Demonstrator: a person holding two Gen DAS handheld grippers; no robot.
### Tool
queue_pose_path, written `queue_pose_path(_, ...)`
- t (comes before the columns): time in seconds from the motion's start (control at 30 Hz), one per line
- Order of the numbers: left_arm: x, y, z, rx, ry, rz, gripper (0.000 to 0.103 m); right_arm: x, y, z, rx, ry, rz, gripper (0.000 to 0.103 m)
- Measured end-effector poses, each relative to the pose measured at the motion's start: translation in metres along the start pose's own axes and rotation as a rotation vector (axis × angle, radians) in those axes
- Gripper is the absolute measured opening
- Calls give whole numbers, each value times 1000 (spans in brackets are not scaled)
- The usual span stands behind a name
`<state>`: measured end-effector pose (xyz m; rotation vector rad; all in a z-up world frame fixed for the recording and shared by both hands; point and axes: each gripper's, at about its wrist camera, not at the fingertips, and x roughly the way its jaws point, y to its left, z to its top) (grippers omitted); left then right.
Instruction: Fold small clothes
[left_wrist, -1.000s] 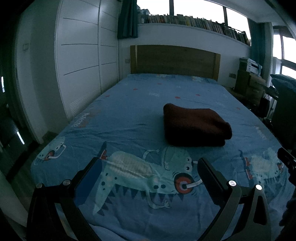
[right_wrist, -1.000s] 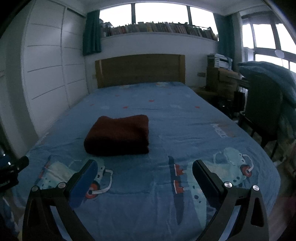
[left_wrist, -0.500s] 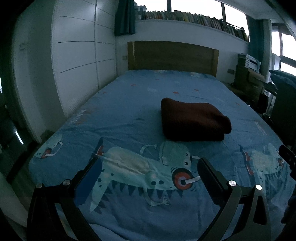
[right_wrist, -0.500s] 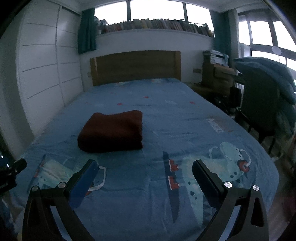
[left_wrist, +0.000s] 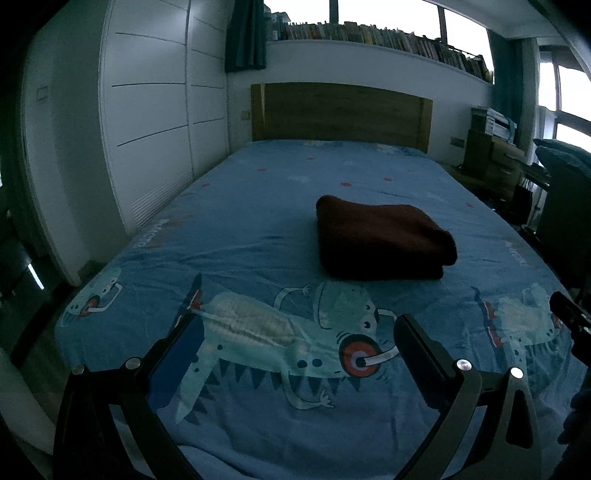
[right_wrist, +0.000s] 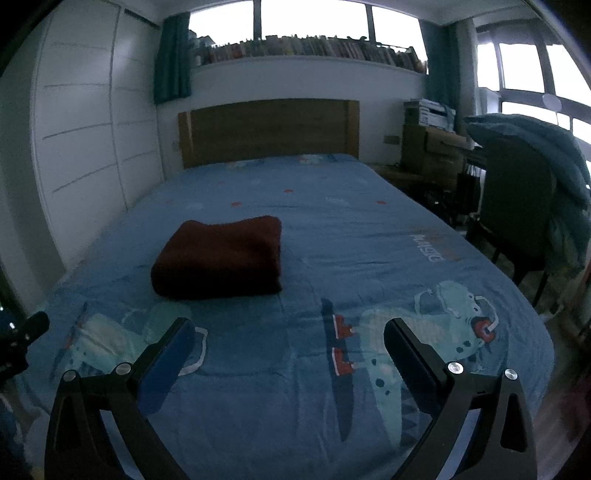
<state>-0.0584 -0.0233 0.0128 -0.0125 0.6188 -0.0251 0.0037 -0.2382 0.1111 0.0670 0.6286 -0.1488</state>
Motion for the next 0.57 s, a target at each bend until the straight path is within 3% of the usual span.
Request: queue_pose_path(0.57,-3,-7,1,16,2,-6,101,1,-4,-5,0,10,-14,102)
